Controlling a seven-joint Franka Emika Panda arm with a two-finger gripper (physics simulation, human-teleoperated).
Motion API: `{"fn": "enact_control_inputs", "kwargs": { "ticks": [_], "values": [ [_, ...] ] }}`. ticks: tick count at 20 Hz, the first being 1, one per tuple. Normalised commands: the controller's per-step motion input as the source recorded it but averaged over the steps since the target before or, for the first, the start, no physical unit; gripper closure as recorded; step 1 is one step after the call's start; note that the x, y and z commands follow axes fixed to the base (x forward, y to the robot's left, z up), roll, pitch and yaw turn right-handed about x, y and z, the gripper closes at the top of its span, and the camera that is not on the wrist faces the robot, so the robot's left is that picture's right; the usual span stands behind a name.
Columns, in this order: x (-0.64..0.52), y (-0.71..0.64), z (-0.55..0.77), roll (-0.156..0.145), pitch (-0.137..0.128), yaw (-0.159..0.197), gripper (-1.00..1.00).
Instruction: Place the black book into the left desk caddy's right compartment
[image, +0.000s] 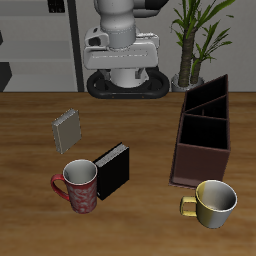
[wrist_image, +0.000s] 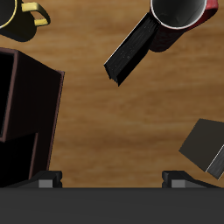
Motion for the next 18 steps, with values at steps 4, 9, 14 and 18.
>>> {"fn": "enact_control_inputs", "kwargs": {
  "ticks": [4, 9, 14, 18],
  "values": [
    [0.04, -0.04, -0.02, -0.019, 0.003, -0.007, -1.00],
    [-0.02, 0.01, 0.04, -0.012, -0.012, -0.007, -1.00],
    [0.00, 0.03, -0.01, -0.006, 0.000, -0.001, -1.00],
    [0.05, -0.02, -0.01, -0.025, 0.002, -0.009, -1.00]
  ]
}}
